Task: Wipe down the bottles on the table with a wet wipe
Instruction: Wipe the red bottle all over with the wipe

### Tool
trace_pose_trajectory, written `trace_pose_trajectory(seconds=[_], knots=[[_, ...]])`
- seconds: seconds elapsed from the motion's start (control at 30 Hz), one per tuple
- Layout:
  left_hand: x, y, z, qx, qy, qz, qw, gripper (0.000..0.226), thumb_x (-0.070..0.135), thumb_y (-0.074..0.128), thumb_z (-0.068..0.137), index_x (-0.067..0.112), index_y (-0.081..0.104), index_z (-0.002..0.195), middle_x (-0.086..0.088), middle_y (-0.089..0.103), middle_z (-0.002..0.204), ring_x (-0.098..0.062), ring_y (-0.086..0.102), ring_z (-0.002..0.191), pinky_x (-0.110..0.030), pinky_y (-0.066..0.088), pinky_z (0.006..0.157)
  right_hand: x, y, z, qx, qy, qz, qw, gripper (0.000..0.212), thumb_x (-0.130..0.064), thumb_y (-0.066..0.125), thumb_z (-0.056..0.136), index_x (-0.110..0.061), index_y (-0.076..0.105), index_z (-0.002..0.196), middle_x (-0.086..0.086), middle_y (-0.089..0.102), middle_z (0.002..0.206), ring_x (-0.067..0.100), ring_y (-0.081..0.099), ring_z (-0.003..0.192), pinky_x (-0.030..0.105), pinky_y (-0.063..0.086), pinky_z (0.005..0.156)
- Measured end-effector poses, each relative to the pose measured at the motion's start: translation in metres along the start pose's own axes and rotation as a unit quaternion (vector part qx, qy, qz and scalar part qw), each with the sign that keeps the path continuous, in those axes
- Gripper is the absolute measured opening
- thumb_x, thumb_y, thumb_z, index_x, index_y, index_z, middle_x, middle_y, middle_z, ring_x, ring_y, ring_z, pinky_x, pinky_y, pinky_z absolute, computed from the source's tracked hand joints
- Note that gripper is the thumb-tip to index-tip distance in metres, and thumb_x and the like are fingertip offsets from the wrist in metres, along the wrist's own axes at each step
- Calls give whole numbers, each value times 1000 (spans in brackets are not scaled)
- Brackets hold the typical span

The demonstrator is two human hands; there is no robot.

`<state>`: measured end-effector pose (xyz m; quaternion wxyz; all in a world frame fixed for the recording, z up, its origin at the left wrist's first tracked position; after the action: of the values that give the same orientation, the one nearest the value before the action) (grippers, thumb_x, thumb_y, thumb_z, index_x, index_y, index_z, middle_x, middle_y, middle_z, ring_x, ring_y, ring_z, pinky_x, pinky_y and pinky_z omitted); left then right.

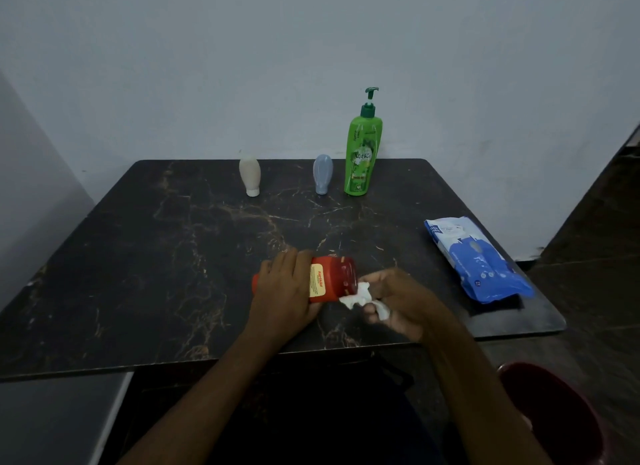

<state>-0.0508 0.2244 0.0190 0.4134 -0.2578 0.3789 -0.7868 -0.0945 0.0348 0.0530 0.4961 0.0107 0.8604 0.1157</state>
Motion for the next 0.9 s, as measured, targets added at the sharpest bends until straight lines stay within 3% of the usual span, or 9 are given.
trace_pose_trajectory(seconds=[0.13,0.27,0.33,0.43,0.53,0.63,0.7,0.8,0.9], knots=[[-4,-2,0,14,-36,-43,998,68,47,76,71,16,48,125,-11,66,110,-27,65,95,-43,50,82,5,4,-22,-29,-74,13,997,32,12,38,92,0,67,92,26,66,97,15,52,60,24,43,53],[-7,-5,-3,13,-69,-94,993,62,54,58,75,18,50,124,-7,64,110,-23,62,96,-42,50,83,-13,-6,-24,112,-252,-36,961,25,3,53,94,-15,70,95,9,76,87,19,65,63,23,53,53],[-7,-5,-4,9,-69,-98,993,62,55,59,75,19,49,125,-6,64,110,-22,62,96,-42,50,83,-21,-7,-22,175,-307,-79,932,18,-9,60,93,-21,71,100,4,76,89,13,69,67,20,55,58],[-5,-6,-2,9,-64,-98,993,62,54,61,75,18,51,124,-7,64,108,-23,62,94,-40,49,82,-20,6,-17,226,-379,-265,857,21,-20,61,94,-23,69,113,-6,69,100,-3,64,83,8,49,67],[-7,-6,-3,12,-75,-99,992,66,47,71,71,14,55,125,-8,65,111,-24,64,98,-39,47,86,-3,28,-21,227,-429,-375,790,32,-17,55,98,-22,60,129,-10,56,107,-5,55,96,4,44,76],[-10,-4,-5,11,-81,-108,991,66,48,73,72,15,55,126,-7,65,113,-23,63,100,-39,47,88,19,33,-36,204,-468,-428,746,38,-9,56,95,-16,58,132,-7,55,106,-1,54,91,8,45,78],[-10,-4,-4,9,-77,-103,992,64,49,71,72,17,54,124,-6,65,112,-22,62,100,-40,48,87,20,25,-45,187,-458,-439,750,33,-10,62,92,-16,64,124,-8,60,102,0,58,86,9,48,75],[-7,-6,-2,11,-61,-104,993,60,52,64,73,19,52,121,-5,64,107,-22,61,94,-40,49,82,0,7,-44,180,-442,-376,794,20,-23,62,92,-21,70,109,-10,65,91,5,65,77,21,56,66],[-5,-6,-1,12,-45,-102,994,60,53,63,73,19,51,121,-5,64,106,-21,61,93,-37,46,83,-23,2,-32,199,-452,-348,797,23,-20,62,93,-21,69,115,-7,65,94,7,65,78,24,57,68]])
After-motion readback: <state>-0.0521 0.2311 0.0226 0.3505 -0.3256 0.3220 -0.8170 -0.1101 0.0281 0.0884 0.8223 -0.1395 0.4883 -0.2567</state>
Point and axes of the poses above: each hand's wrist, its own z-axis towards the middle knuckle, its own y-axis out of the palm, x = y × z, the point moved 3 cm from there along z, towards the middle knuckle
